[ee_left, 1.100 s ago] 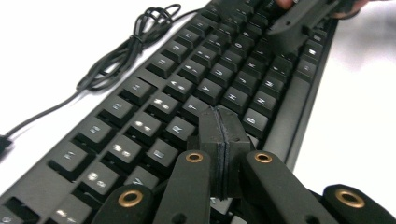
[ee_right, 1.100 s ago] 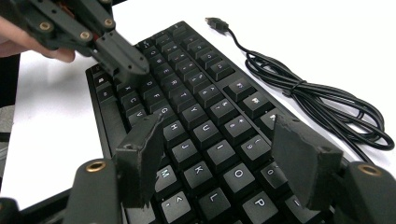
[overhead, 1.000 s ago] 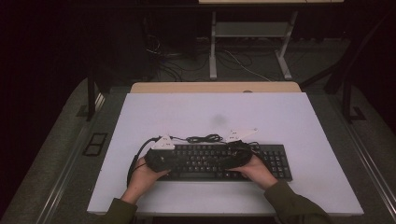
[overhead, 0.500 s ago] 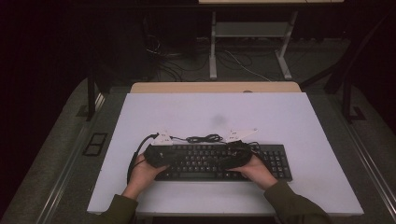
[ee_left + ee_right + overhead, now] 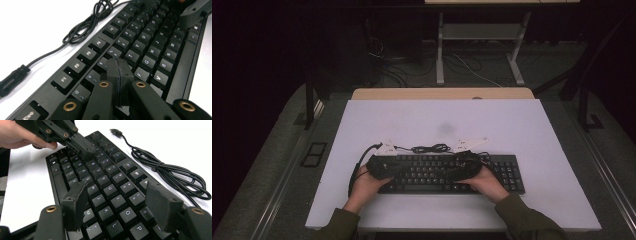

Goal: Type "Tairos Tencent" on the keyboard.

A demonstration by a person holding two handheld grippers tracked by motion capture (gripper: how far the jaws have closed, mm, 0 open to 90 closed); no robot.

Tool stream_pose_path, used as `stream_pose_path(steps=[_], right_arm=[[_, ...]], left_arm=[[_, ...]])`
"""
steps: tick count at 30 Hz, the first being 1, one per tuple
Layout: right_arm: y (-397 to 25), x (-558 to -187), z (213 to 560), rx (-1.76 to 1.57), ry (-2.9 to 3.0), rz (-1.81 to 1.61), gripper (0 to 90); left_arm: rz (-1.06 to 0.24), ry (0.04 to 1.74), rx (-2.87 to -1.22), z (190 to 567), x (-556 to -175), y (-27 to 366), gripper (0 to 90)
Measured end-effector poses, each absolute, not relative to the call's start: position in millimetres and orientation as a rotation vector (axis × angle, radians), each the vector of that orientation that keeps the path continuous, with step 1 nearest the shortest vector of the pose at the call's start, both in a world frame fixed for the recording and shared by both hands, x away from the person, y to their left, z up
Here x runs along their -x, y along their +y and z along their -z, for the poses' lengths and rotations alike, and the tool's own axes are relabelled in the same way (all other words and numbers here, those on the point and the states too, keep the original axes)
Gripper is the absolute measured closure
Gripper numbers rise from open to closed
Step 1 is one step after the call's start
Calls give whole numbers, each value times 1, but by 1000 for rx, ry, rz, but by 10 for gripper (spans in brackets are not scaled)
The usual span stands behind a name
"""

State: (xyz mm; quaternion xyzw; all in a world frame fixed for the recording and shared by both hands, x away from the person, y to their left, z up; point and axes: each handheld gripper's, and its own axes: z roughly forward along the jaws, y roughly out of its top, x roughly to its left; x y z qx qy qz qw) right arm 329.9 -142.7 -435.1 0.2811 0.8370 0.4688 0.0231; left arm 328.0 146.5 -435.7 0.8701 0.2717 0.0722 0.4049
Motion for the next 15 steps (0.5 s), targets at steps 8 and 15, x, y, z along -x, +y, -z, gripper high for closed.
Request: stream_pose_path(steps=[8,15], right_arm=[[-143,-330,434,-881,2586,-1460,341],[-144,-330,433,-881,2581,-1461,341]], left_arm=[[-189,680,-2184,433,-327,147,891],[-188,670,-2177,431,-325,148,890]])
